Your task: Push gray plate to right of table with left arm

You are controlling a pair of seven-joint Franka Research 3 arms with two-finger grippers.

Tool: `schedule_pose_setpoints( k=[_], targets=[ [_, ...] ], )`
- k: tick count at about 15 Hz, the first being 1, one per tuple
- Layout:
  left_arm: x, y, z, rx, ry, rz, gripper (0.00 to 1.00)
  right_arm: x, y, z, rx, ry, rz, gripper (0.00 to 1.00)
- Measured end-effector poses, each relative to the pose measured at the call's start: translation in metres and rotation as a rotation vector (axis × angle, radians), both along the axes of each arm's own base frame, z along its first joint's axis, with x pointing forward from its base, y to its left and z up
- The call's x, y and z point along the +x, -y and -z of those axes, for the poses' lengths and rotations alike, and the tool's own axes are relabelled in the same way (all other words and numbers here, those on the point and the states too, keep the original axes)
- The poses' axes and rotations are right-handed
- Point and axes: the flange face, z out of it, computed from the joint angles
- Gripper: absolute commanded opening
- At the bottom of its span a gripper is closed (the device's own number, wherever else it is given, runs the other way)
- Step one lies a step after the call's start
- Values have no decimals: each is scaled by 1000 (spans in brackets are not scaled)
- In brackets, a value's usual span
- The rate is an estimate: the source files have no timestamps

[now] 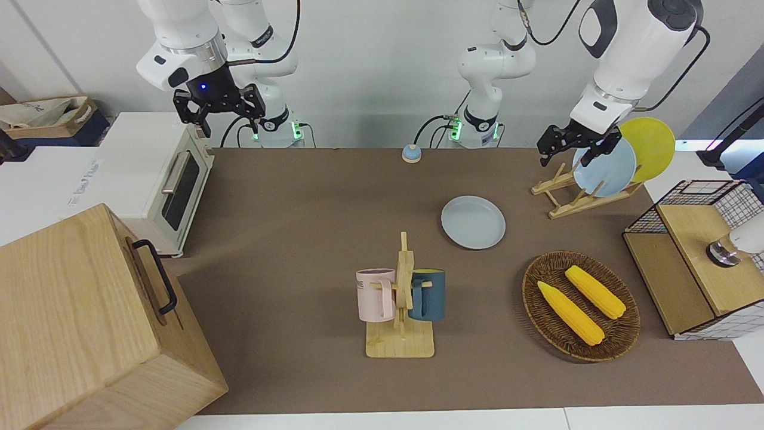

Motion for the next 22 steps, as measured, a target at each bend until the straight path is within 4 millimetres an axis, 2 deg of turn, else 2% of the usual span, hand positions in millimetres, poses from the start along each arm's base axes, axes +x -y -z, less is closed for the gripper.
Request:
schedule_pose_setpoints(
  k=[15, 19, 21, 22],
  targets=[
    [-1, 0, 8, -2, -29, -4, 991, 0, 0, 0, 0, 0, 0, 983],
    [-2, 0, 36, -39, -54, -16, 991, 0, 0, 0, 0, 0, 0, 983],
    [-1, 0, 57, -47, -36, -23, 991, 0, 0, 0, 0, 0, 0, 983],
    [-1, 1, 75, -57, -22, -30, 991, 0, 0, 0, 0, 0, 0, 983]
  ],
)
